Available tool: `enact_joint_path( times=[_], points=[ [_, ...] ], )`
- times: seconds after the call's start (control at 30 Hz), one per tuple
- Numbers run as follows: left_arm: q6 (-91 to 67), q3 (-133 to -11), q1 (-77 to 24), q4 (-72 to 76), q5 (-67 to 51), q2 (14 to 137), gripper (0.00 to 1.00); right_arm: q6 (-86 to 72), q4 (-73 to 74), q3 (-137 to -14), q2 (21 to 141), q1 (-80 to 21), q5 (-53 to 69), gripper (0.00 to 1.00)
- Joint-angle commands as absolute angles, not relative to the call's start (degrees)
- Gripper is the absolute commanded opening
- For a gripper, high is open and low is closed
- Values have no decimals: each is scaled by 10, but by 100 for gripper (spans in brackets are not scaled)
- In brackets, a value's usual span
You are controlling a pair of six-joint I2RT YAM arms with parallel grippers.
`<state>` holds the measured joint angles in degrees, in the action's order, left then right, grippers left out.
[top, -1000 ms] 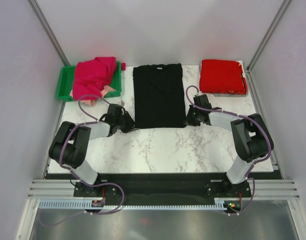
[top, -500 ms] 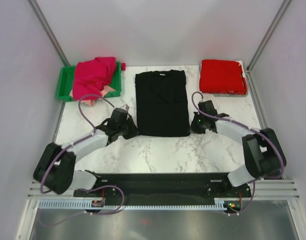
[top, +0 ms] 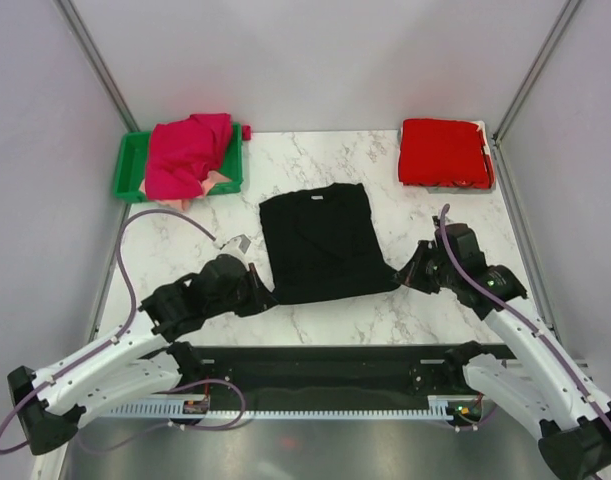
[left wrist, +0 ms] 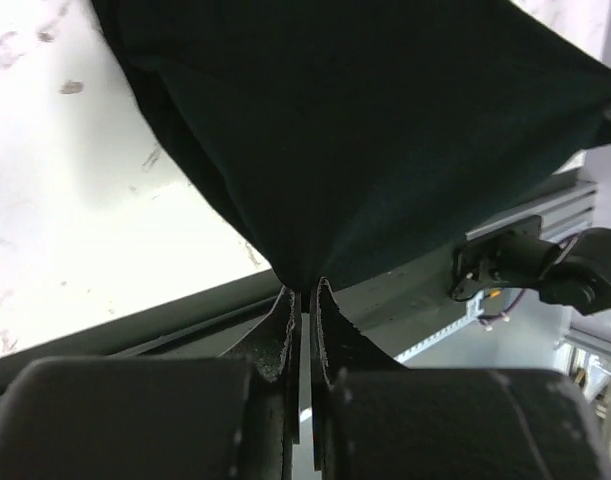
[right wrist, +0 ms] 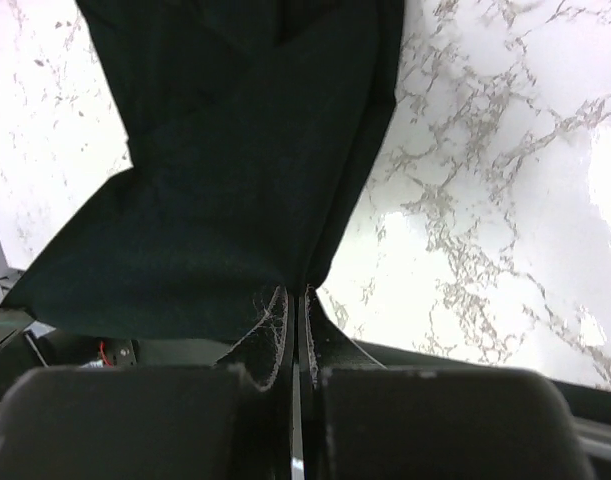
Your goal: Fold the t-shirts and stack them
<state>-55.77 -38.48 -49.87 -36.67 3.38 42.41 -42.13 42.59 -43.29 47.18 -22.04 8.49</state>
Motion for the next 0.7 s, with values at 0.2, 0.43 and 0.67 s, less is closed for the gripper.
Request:
enact_joint_path(
  times=[0.2, 0.43, 0.67],
  points=[
    [-518, -571, -491, -502, 204, 538, 2, -391, 478, -606, 618, -228, -39, 0],
    [-442, -619, -391, -443, 166, 640, 2, -334, 461, -754, 785, -225, -90, 0],
    [-373, -659, -284, -385, 100, 710, 2, -307, 447, -864, 916, -212, -87, 0]
  ],
)
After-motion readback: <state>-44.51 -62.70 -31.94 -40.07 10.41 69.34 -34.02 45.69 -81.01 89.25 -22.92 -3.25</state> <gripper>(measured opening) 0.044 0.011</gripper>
